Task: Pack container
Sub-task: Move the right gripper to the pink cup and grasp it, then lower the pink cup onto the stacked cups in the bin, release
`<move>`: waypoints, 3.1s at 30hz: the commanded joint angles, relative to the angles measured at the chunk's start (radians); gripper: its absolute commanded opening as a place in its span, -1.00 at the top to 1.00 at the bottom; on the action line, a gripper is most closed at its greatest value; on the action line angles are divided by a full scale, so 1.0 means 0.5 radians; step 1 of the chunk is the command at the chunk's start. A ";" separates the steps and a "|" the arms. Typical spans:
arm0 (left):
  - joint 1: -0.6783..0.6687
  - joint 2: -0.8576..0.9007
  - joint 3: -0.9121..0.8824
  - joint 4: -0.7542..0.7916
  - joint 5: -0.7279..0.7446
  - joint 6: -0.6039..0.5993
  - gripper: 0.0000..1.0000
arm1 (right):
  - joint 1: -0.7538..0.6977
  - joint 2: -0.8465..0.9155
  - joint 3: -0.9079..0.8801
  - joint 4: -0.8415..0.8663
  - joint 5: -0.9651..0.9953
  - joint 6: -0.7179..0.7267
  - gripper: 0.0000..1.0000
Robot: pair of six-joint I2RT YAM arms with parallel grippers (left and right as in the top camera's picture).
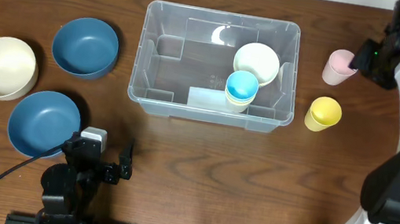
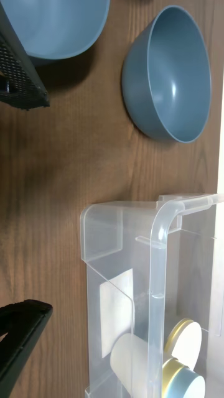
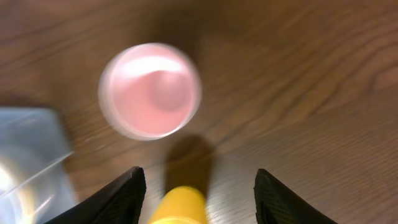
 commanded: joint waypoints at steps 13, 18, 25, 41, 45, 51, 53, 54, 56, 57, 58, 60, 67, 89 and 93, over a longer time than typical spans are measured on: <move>0.012 -0.002 -0.040 -0.004 -0.010 0.034 -0.96 | -0.060 0.282 -0.008 0.207 -0.108 -0.053 -0.10; 0.012 -0.002 -0.040 -0.004 -0.010 0.034 -0.96 | -0.060 0.294 -0.009 0.212 -0.108 -0.053 0.01; 0.012 -0.002 -0.040 -0.004 -0.010 0.034 -0.96 | -0.042 0.379 -0.010 0.225 -0.137 -0.053 0.21; 0.012 -0.002 -0.040 -0.004 -0.010 0.034 -0.96 | -0.012 0.386 0.043 0.159 -0.159 -0.045 0.98; 0.012 -0.002 -0.040 -0.004 -0.010 0.034 -0.96 | -0.012 0.213 0.136 0.059 -0.144 -0.046 0.97; 0.012 -0.002 -0.040 -0.004 -0.010 0.034 -0.96 | 0.035 -0.198 0.295 -0.154 -0.321 -0.105 0.97; 0.012 -0.002 -0.040 -0.004 -0.010 0.034 -0.96 | 0.088 -0.348 0.296 -0.185 -0.429 -0.141 0.98; 0.012 -0.002 -0.040 -0.004 -0.010 0.034 -0.96 | 0.128 -0.423 0.296 -0.204 -0.459 -0.144 0.97; 0.012 -0.002 -0.040 -0.004 -0.010 0.034 -0.96 | 0.230 -0.536 0.296 -0.237 -0.468 -0.144 0.97; 0.012 -0.002 -0.040 -0.004 -0.010 0.034 -0.96 | 0.288 -0.575 0.296 -0.255 -0.466 -0.146 0.97; 0.012 -0.002 -0.040 -0.004 -0.010 0.034 -0.96 | 0.359 -0.607 0.296 -0.271 -0.467 -0.159 0.97; 0.012 -0.002 -0.040 -0.004 -0.010 0.034 -0.96 | 0.502 -0.633 0.295 -0.301 -0.454 -0.159 0.98; 0.012 -0.002 -0.040 -0.004 -0.010 0.034 -0.96 | 0.958 -0.578 0.209 -0.323 -0.226 -0.119 0.97; 0.012 -0.002 -0.040 -0.004 -0.010 0.034 -0.95 | 1.167 -0.373 -0.141 -0.318 -0.175 -0.061 0.90; 0.012 -0.002 -0.040 -0.004 -0.010 0.034 -0.96 | 1.170 -0.373 -0.214 -0.262 -0.213 -0.130 0.41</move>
